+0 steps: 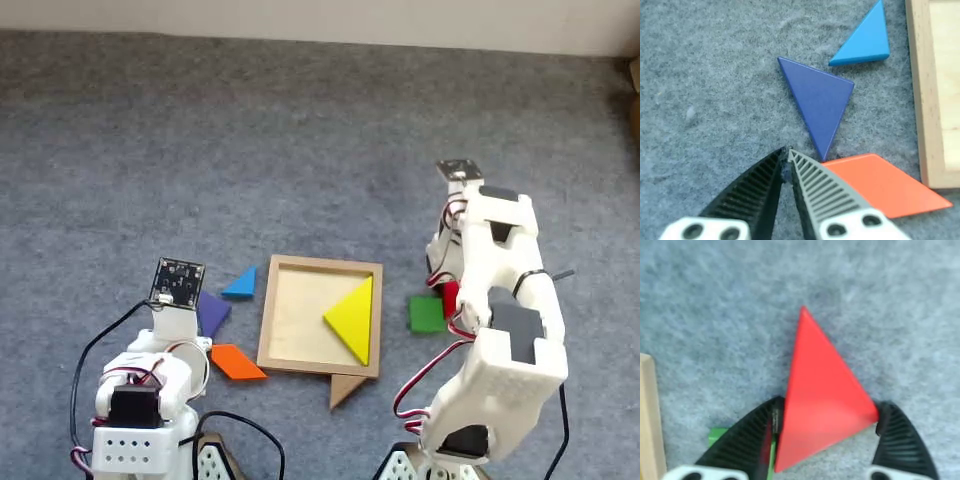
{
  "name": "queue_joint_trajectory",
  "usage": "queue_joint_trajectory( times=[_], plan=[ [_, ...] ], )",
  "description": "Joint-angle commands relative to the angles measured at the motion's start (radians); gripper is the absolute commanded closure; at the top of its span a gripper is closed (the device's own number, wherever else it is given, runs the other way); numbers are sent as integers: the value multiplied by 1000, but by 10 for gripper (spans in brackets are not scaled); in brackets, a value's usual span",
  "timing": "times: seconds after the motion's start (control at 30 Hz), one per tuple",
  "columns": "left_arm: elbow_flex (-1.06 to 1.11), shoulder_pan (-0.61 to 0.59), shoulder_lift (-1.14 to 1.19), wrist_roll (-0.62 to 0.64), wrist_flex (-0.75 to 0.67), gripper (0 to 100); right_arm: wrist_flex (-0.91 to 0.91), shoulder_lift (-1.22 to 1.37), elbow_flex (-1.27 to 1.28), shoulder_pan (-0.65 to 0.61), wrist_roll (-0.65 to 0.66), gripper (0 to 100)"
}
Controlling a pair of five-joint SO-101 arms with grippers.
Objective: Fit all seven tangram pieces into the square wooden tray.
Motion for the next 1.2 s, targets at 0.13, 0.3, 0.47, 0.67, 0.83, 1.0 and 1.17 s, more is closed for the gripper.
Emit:
queue_joint_trajectory(
  times=[0.13, 0.3, 0.47, 0.67, 0.83, 1.0, 1.17],
  plan=[
    [21, 16, -24, 5, 3, 995, -4, -193, -12, -13, -28, 795],
    [21, 16, -24, 5, 3, 995, 65, -239, -16, -41, -28, 795],
    [21, 16, -24, 5, 3, 995, 133, -277, -16, -124, -25, 795],
    [21, 16, -24, 5, 3, 995, 139, -375, -5, -294, -2, 796],
    [21, 16, -24, 5, 3, 995, 234, -472, 16, -414, 57, 796],
    [21, 16, -24, 5, 3, 995, 211, -499, 51, -377, 52, 793],
    [21, 16, -24, 5, 3, 995, 147, -473, 54, -222, -25, 715]
  ],
)
